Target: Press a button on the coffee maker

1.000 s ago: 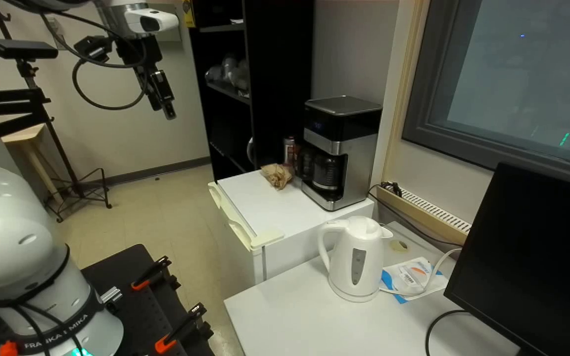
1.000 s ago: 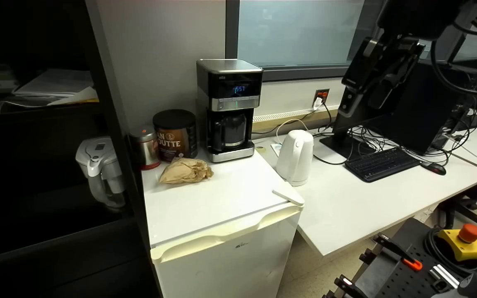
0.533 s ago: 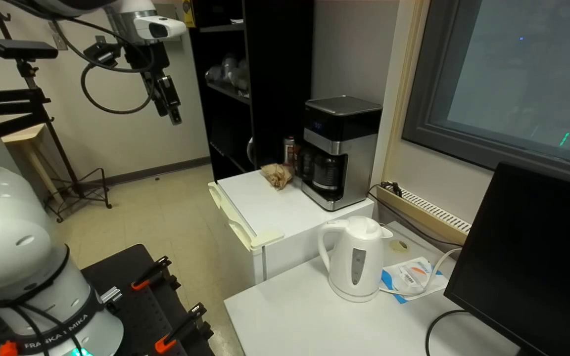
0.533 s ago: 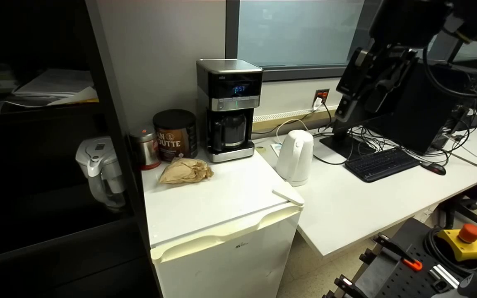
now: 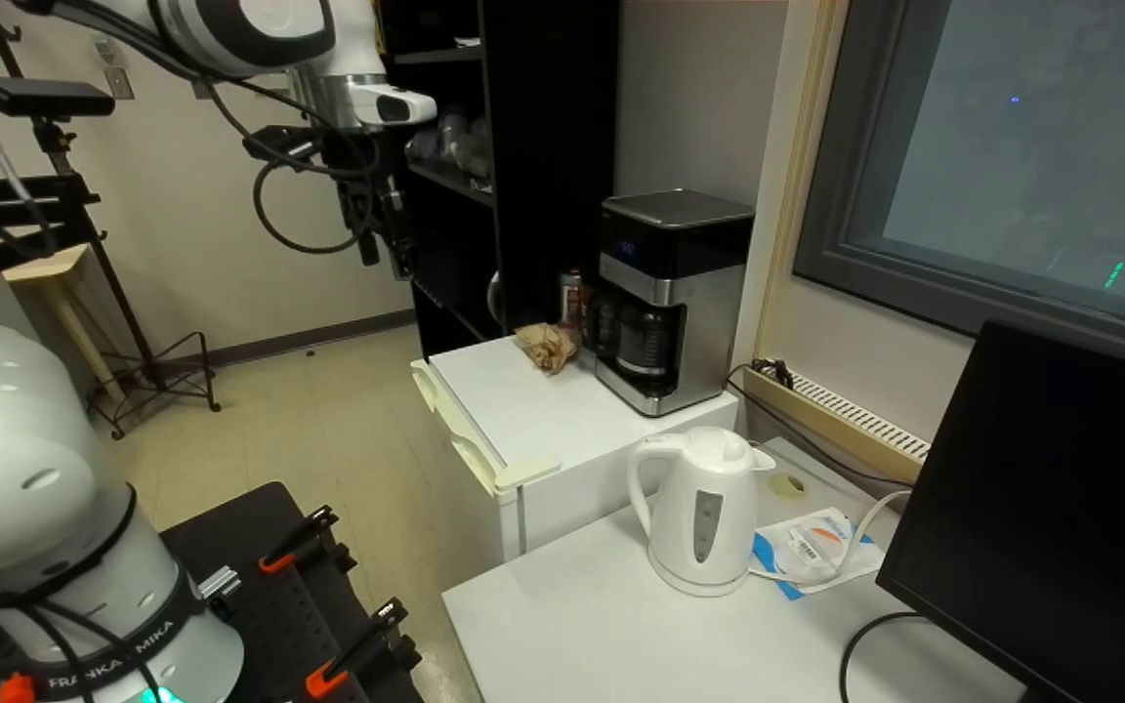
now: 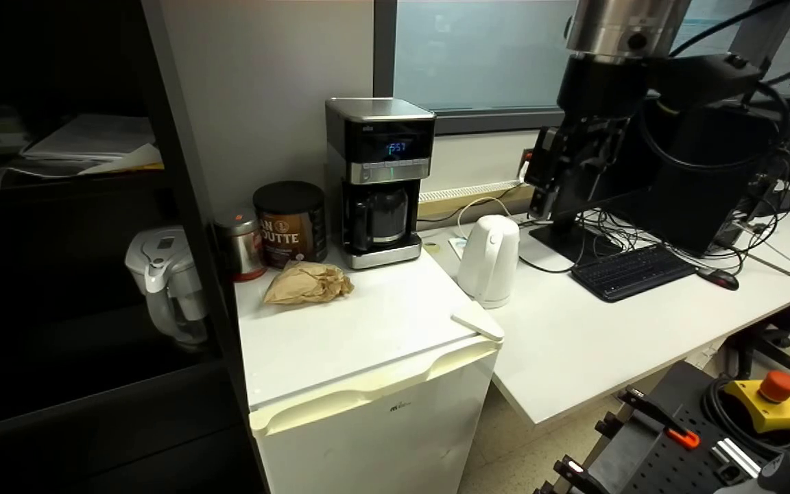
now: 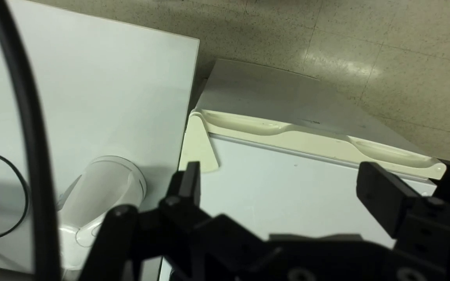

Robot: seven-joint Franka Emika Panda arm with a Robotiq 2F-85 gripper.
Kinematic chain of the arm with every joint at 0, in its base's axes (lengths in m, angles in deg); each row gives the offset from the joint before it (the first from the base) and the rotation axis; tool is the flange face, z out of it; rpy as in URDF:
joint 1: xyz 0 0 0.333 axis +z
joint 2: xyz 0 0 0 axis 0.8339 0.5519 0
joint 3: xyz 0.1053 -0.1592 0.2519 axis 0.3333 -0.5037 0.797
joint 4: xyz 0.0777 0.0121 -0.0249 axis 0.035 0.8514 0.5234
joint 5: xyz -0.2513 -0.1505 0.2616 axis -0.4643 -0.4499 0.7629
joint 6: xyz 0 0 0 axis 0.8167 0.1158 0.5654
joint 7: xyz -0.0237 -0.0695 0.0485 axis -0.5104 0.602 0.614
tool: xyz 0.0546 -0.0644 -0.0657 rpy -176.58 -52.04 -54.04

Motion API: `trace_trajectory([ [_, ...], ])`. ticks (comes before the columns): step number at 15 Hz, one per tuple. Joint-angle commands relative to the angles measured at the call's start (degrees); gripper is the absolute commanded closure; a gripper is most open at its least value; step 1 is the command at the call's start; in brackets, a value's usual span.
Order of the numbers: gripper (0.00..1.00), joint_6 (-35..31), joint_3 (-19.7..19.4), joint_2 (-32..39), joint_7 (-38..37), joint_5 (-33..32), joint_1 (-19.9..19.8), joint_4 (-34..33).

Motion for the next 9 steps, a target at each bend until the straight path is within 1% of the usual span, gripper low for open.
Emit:
trace_trajectory([
  [1,0.00,1.4,-2.8,8.3,3.7,-1.6,-0.7,-6.0],
  [5,0.00,0.6,-2.3,14.8,3.0,-9.5,-2.3,-10.0],
  [9,0.00,-1.1,-1.7,20.3,1.6,-18.0,-2.4,-13.0],
])
